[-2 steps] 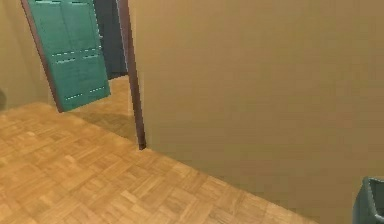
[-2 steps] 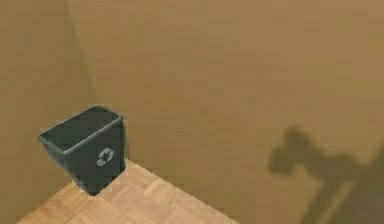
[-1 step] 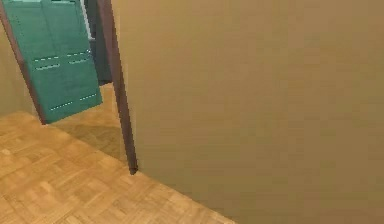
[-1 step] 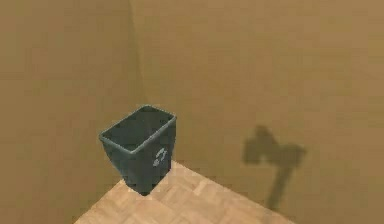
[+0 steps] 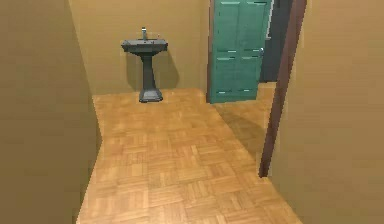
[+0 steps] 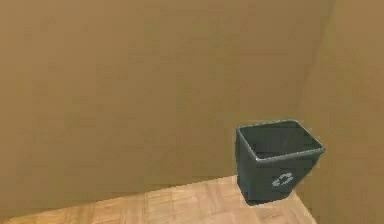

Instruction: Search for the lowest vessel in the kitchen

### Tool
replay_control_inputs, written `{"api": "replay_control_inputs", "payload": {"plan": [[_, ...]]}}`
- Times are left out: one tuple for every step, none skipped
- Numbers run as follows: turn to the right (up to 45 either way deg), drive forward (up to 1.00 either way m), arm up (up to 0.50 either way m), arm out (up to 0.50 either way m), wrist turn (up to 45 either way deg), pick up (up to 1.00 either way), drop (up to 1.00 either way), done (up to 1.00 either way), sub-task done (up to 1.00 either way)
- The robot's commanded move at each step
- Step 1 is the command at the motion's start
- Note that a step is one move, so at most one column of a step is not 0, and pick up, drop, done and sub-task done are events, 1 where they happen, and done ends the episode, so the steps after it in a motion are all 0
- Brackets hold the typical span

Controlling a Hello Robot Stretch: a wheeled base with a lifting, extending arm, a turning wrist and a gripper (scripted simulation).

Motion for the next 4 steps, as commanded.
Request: {"api": "replay_control_inputs", "payload": {"plan": [[0.0,1.00,0.00,0.00,0.0,0.00,0.00,0.00,0.00],[0.0,0.65,0.00,0.00,0.0,0.00,0.00,0.00,0.00],[27.0,0.00,0.00,0.00,0.0,0.00,0.00,0.00,0.00],[0.0,0.45,0.00,0.00,0.0,0.00,0.00,0.00,0.00]]}}
